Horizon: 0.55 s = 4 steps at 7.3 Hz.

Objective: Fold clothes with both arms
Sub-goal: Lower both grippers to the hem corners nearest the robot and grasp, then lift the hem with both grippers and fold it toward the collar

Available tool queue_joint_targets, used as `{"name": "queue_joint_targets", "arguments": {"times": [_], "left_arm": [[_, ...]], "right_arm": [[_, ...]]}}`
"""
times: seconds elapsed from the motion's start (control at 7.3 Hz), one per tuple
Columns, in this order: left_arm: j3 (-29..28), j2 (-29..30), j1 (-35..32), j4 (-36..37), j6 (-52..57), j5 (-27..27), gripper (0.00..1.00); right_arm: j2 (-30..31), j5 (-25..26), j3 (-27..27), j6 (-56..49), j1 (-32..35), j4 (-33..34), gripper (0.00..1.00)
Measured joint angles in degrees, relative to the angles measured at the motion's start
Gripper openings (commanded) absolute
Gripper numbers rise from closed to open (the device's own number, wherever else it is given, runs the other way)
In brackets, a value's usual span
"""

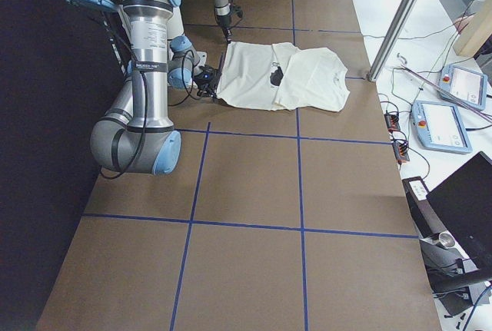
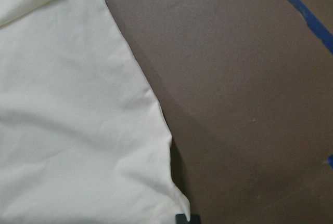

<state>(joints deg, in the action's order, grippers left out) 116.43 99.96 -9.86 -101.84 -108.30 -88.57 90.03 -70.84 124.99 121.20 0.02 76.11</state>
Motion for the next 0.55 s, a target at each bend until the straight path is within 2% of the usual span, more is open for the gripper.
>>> {"name": "queue_joint_targets", "arguments": {"times": [0.14,0.27,0.55], "left_arm": [[1.73,1.03,-0.31,1.29,-0.06,-0.13,0.00],[5.95,1.88,-0.40,4.74,-0.35,-0.35,0.00],[14.02,2.10,0.51,11.29,-3.67,-3.87,0.00]], "right_arm": [[0.00,0.00,0.36,0.00,-0.02,-0.02,0.00],[0.68,-0.02,1.65,0.02,-0.49,-0.04,0.00],[5.85,0.04,6.83,0.13,-3.41,-0.05,0.00]]}}
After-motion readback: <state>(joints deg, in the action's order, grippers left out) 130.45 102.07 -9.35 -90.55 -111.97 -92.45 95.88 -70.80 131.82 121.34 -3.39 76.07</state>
